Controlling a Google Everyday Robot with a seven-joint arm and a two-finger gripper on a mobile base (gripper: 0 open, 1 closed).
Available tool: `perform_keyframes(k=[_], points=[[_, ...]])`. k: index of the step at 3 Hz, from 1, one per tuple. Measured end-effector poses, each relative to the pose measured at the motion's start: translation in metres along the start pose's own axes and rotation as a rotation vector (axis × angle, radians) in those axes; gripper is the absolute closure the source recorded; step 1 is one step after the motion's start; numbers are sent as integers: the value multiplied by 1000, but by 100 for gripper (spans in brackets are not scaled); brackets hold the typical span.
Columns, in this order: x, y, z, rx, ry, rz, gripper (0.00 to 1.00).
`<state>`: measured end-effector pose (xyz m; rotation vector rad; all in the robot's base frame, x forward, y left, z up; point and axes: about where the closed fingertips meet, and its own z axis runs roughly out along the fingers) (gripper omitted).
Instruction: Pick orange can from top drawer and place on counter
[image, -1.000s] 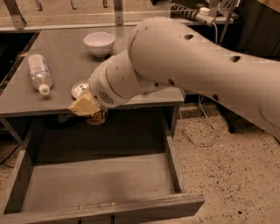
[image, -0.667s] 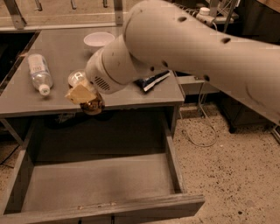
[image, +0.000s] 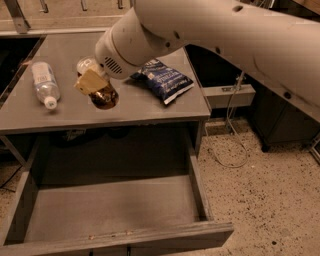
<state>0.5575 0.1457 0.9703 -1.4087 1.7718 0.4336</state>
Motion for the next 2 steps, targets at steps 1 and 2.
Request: perform_keyframes(k=[1, 2], points=[[1, -13, -2, -3, -45, 36, 100], [1, -33, 1, -13, -86, 77, 100]])
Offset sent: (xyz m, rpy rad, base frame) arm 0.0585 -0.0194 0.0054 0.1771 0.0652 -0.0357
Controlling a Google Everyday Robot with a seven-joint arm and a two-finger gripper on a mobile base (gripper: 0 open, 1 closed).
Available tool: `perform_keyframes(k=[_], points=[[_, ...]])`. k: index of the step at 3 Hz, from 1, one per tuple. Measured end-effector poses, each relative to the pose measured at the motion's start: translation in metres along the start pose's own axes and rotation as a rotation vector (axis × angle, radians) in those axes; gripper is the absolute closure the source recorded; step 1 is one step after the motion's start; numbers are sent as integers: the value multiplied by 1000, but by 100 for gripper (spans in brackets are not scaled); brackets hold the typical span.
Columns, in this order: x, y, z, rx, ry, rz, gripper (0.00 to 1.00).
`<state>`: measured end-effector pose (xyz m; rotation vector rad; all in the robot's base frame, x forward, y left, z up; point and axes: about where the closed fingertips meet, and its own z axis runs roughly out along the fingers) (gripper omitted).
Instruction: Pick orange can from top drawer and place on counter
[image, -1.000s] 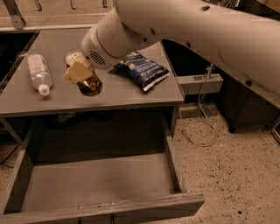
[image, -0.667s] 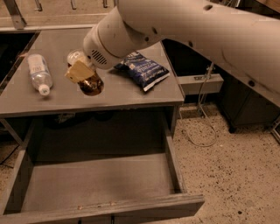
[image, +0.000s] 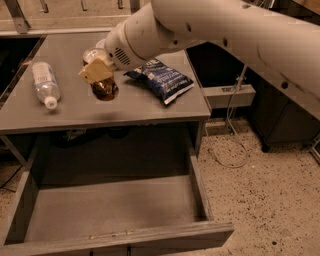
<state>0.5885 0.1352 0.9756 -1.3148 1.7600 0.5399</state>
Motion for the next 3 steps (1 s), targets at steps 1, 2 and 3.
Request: perform_keyframes(k=[1, 2, 3], points=[[2, -14, 8, -21, -9, 26, 100], [9, -23, 25, -67, 23, 44, 100], [20, -29, 43, -122, 66, 65, 100]])
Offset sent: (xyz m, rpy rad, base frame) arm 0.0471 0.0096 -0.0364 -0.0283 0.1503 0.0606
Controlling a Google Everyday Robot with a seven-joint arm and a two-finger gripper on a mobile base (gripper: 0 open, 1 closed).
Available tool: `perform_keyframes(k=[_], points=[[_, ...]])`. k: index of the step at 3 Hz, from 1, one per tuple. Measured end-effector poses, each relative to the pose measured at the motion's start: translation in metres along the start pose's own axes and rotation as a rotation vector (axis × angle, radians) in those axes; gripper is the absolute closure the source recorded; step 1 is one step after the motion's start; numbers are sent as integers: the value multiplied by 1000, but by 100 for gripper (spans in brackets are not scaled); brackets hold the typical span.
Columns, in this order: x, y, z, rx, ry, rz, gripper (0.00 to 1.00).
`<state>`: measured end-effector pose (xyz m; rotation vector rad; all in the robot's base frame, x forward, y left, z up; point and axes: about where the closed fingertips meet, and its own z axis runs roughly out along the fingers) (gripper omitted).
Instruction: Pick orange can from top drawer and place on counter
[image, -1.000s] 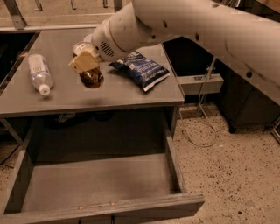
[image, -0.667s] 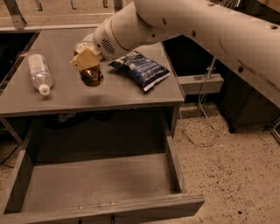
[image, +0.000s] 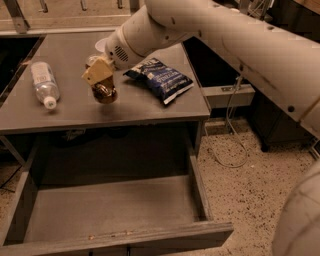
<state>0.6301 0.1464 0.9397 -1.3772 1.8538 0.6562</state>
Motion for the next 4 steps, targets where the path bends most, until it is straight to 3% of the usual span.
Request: perform_keyframes(k=[1, 3, 4], points=[[9, -7, 15, -40, 38, 16, 100], [27, -13, 31, -72, 54, 42, 100], [24, -13, 28, -72, 54, 42, 81]])
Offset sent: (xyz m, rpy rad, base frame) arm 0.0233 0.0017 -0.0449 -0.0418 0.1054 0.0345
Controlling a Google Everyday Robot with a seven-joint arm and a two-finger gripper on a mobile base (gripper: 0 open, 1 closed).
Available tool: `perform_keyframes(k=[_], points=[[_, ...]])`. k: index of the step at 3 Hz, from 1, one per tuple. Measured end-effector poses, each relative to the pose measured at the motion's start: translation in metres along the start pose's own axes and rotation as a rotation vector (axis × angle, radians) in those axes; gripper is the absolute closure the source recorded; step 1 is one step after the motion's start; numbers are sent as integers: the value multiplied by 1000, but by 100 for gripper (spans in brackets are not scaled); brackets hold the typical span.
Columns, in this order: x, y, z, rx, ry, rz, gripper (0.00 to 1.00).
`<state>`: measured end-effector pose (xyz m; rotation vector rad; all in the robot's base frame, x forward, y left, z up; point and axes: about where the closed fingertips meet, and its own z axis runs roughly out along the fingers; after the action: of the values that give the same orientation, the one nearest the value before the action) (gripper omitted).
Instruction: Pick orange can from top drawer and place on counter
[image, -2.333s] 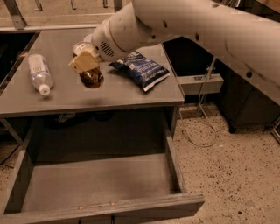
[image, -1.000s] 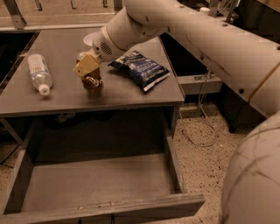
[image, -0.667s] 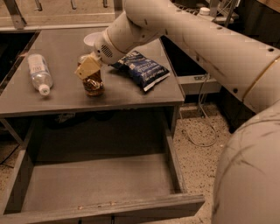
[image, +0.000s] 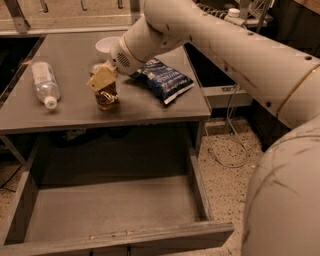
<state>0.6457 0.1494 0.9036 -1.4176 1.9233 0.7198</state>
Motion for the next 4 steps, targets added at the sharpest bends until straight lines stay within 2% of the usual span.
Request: perform_keyframes(k=[3, 4], points=[[0, 0, 0, 0, 0, 0, 12], [0, 0, 0, 0, 0, 0, 0]])
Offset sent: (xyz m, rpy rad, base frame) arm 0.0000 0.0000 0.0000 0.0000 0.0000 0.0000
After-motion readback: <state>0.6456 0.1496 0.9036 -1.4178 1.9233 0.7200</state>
